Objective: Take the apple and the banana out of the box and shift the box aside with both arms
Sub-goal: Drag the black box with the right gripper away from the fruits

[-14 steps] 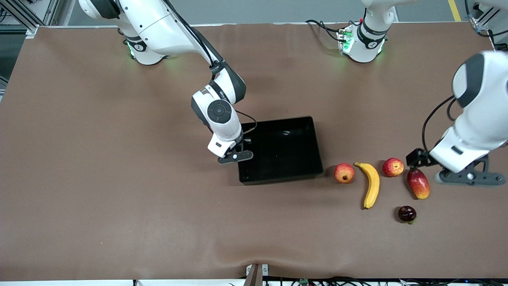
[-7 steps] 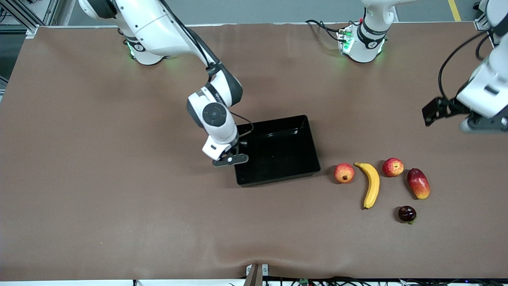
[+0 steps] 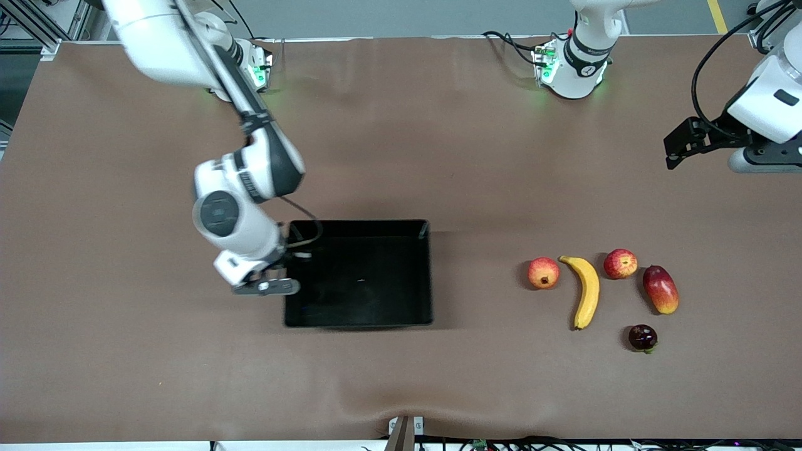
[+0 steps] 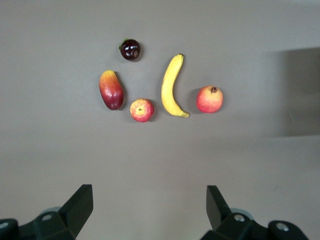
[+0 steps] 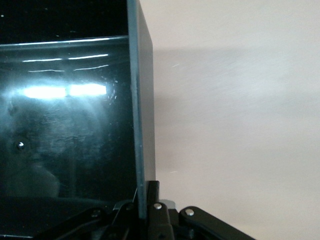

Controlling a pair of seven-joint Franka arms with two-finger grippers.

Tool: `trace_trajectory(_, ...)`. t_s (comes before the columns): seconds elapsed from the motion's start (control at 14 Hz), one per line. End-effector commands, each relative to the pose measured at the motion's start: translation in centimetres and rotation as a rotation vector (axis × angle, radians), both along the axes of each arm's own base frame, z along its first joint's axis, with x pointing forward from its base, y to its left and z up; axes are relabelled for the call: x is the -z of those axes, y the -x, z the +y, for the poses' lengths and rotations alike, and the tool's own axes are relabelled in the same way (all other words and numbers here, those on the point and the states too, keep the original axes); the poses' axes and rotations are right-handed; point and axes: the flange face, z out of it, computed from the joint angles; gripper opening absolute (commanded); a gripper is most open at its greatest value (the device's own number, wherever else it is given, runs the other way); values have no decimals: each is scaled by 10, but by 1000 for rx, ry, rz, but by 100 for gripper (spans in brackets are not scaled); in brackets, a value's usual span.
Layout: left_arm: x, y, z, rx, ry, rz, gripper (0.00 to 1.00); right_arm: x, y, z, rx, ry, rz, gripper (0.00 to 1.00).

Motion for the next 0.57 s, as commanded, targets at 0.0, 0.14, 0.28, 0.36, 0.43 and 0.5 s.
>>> trace_trajectory(0.0,-5,17,-2,-6,15,21,100,-14,5,-57,-12,-26,1,0)
trace_trajectory(0.14,-4,18,3,-17,35,32,100,-17,5,-112,37,-24,5,0)
trace_trajectory(0.28,-6,18,4,-21,37,27,100,-19,4,-187,39,-23,-24,0)
trace_trajectory(0.36,-8,18,1,-20,36,24,100,-17,5,-232,39,-23,-31,0)
trace_trajectory(0.43,-4,15,4,-22,42,31,100,-17,7,-276,39,-26,-33,0)
trace_trajectory(0.5,0,13,4,-23,40,39,100,-14,13,-324,43,-26,-34,0)
